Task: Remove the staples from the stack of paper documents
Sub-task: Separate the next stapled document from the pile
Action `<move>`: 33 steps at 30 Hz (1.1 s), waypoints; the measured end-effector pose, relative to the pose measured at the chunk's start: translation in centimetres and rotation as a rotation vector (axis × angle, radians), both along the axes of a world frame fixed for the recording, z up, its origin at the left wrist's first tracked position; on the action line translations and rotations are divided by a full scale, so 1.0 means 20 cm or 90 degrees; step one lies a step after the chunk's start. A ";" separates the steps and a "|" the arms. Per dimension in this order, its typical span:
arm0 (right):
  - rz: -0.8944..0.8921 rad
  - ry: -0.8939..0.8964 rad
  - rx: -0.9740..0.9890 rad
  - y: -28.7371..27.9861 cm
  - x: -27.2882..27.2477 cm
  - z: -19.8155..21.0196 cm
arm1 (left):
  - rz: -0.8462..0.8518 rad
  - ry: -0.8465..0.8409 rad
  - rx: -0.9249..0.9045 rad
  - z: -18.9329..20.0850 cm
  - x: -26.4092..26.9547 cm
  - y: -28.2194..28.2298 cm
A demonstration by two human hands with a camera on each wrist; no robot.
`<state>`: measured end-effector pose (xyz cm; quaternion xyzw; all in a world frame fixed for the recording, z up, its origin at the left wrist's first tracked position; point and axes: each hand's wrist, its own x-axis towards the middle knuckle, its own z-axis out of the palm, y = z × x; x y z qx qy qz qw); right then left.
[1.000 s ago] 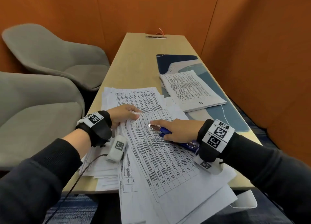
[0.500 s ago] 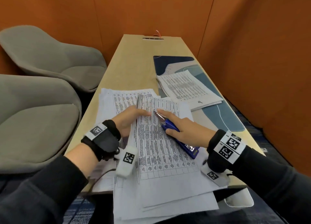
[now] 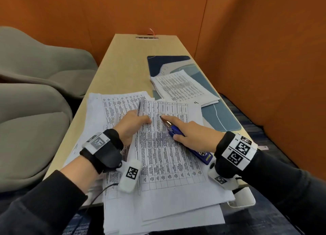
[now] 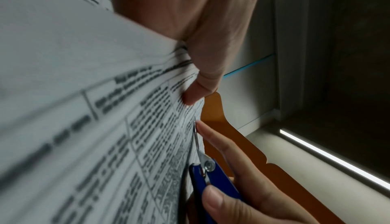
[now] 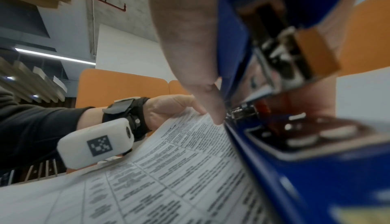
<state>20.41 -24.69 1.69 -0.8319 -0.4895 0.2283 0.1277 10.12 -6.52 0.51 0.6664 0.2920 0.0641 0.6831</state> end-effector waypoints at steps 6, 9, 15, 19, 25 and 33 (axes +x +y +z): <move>-0.030 -0.026 0.048 -0.05 0.00 -0.02 | -0.064 -0.015 0.033 0.04 0.06 -0.07; -0.043 -0.038 0.084 -0.09 0.02 -0.02 | -0.111 -0.035 0.027 0.05 0.11 -0.12; -0.024 0.147 0.131 -0.25 0.18 -0.02 | -0.162 -0.023 0.051 0.07 0.18 -0.20; -0.096 0.314 0.213 -0.32 0.23 -0.02 | -0.150 -0.107 0.017 0.05 0.24 -0.30; -0.144 0.851 0.286 -0.47 0.28 -0.03 | -0.176 -0.110 -0.051 0.00 0.30 -0.34; -0.057 -0.219 -0.012 -0.47 0.29 -0.01 | -0.200 -0.044 0.126 -0.01 0.48 -0.40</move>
